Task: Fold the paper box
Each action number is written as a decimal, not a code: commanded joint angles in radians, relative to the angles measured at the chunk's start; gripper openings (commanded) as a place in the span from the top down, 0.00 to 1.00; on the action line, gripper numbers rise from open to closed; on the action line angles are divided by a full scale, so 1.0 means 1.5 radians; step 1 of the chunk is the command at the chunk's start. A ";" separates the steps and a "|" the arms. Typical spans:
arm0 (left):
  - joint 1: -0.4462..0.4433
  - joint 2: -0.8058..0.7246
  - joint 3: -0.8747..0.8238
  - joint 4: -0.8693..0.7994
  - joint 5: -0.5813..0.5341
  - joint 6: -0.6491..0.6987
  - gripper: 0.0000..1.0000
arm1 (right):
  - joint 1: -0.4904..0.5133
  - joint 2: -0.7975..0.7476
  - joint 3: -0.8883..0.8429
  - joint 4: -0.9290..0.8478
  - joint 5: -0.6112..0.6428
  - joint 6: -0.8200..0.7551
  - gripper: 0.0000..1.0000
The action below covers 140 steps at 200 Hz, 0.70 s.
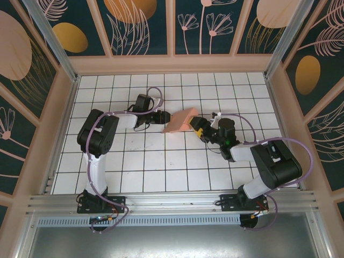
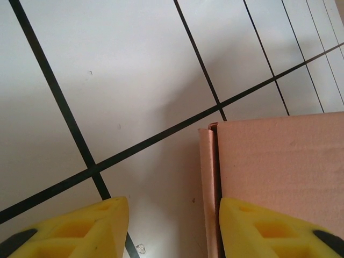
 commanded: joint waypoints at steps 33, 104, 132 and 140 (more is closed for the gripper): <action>-0.002 -0.008 -0.010 0.040 0.046 -0.008 0.46 | 0.004 -0.036 0.022 0.011 0.032 -0.027 0.14; -0.001 -0.027 -0.027 0.064 0.058 -0.005 0.45 | 0.004 0.006 0.077 -0.125 0.024 -0.033 0.26; -0.001 -0.034 -0.034 0.073 0.055 -0.004 0.45 | 0.001 -0.005 0.097 -0.230 0.058 -0.052 0.39; -0.002 -0.037 -0.038 0.079 0.054 -0.004 0.45 | -0.001 -0.010 0.097 -0.244 0.063 -0.056 0.44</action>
